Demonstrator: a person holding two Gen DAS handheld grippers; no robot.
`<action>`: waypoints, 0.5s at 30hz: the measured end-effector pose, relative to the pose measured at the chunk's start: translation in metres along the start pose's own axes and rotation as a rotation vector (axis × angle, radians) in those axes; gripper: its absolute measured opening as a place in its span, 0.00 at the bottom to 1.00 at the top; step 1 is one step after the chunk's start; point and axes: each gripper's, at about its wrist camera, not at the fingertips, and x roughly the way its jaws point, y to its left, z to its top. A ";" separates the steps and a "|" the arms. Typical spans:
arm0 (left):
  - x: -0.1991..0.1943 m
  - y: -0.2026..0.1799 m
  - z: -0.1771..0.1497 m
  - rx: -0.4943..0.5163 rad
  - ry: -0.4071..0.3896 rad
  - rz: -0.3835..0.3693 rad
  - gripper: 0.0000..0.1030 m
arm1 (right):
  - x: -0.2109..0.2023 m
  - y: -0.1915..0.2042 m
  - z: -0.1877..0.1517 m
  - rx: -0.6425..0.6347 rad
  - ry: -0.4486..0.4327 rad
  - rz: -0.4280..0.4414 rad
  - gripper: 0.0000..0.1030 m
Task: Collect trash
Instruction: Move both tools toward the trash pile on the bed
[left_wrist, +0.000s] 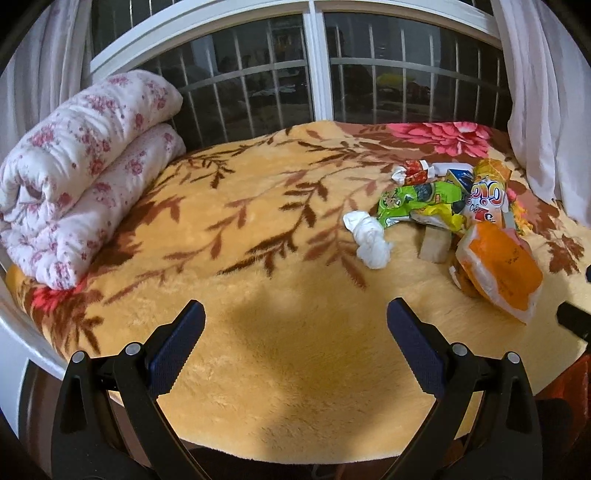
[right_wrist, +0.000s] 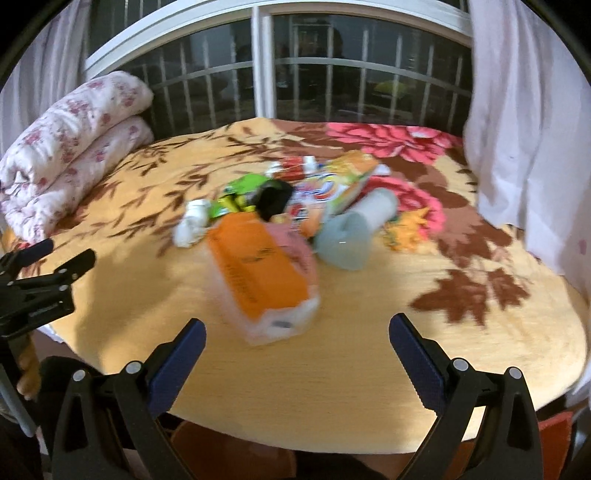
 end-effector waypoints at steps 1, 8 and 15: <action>0.001 0.001 -0.001 -0.007 0.004 -0.003 0.93 | 0.002 0.004 0.000 -0.005 0.004 0.001 0.95; 0.013 0.008 0.000 -0.031 0.025 -0.010 0.93 | 0.022 0.024 0.010 -0.035 0.031 -0.026 0.95; 0.018 0.007 0.000 -0.033 0.028 0.006 0.93 | 0.034 0.023 0.014 -0.030 0.042 -0.032 0.95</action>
